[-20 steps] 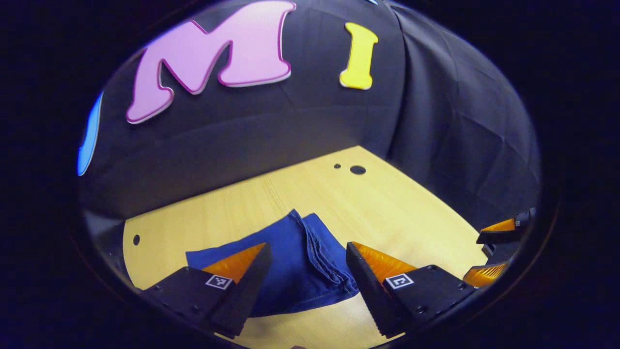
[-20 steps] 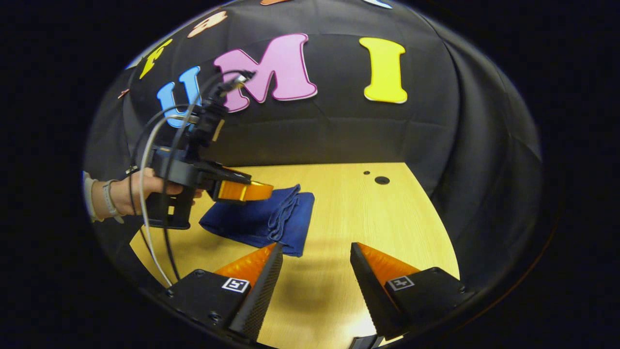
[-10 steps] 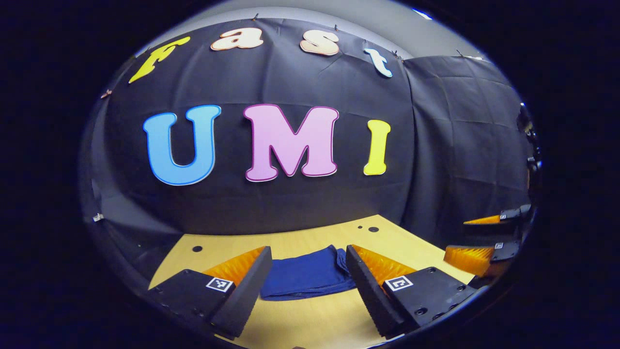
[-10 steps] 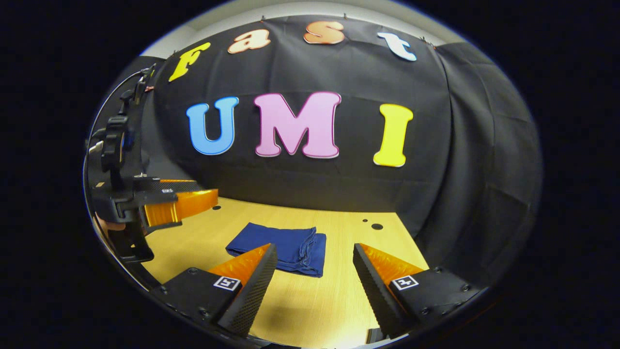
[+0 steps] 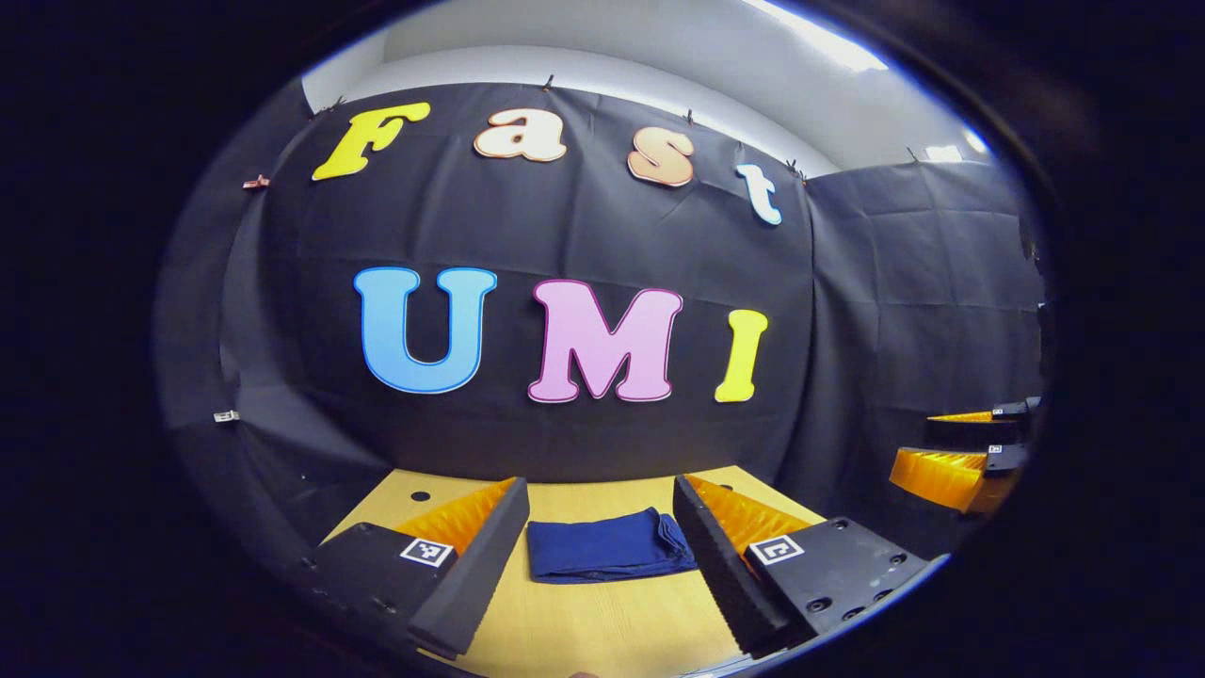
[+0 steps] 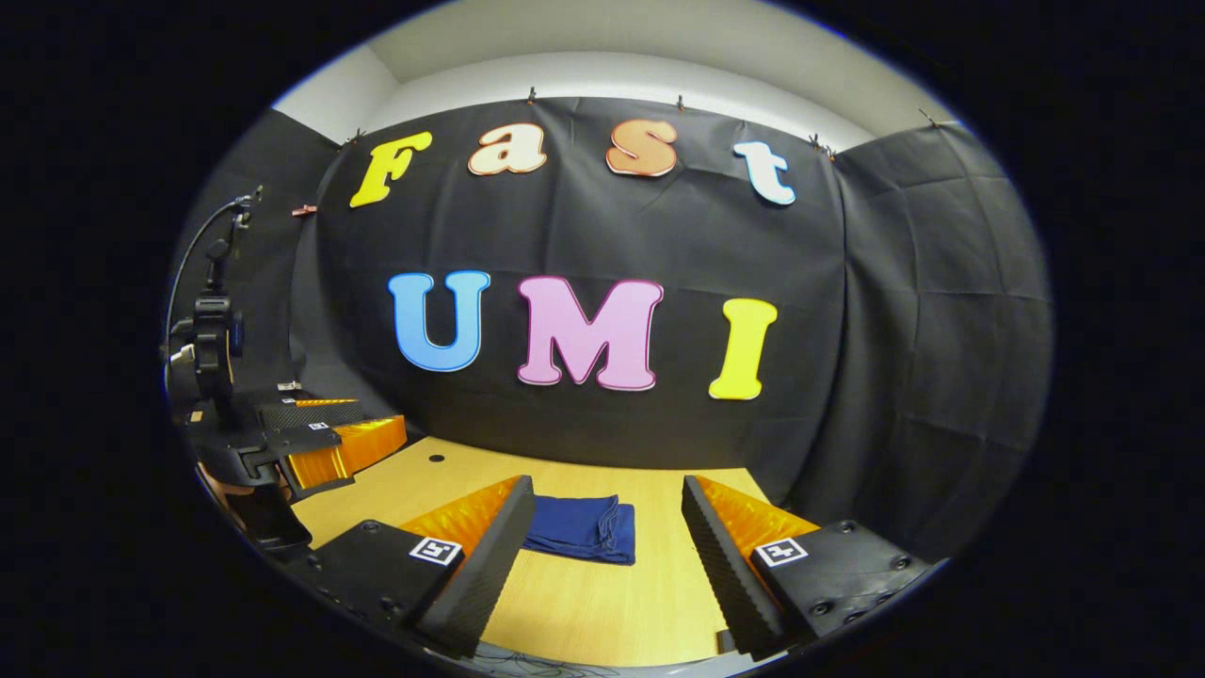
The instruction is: Grasp the waist and the cuffs of the jeans and fold them to make the two legs overlap; first hold the waist and fold one-third of the jeans toward the cuffs, then hold the cuffs and fold the remaining one-third in the same direction to finish folding.
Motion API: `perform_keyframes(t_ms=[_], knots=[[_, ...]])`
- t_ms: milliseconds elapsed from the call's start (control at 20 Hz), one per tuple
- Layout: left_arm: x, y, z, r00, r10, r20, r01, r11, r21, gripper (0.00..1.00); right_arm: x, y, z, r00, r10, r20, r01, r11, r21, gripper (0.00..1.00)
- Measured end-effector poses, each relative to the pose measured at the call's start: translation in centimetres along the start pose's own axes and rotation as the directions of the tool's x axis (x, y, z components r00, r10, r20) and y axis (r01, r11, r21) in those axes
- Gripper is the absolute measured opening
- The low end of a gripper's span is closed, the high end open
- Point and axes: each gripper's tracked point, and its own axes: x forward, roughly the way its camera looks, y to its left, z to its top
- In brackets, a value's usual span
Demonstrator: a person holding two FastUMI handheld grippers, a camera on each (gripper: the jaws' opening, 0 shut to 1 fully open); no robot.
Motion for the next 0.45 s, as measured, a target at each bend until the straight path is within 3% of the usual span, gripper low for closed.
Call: perform_keyframes(t_ms=[200, 400, 450], knots=[[-0.9, 0.2, 2.2, 0.998, 0.002, 0.068, -0.007, 0.998, 0.066, 0.97, -0.7, -0.7, 1.6, 0.999, -0.03, 0.036, 0.031, 1.0, -0.007, 0.96], [-1.2, -1.4, 2.9, 0.997, -0.025, 0.067, 0.022, 0.999, 0.05, 0.97, -0.9, -1.2, 1.8, 0.998, -0.042, 0.037, 0.041, 0.999, 0.024, 0.99], [-1.3, -1.6, 3.2, 0.996, -0.036, 0.076, 0.032, 0.998, 0.048, 0.97, -0.9, -1.6, 1.9, 0.998, -0.046, 0.04, 0.045, 0.999, 0.024, 0.93]])
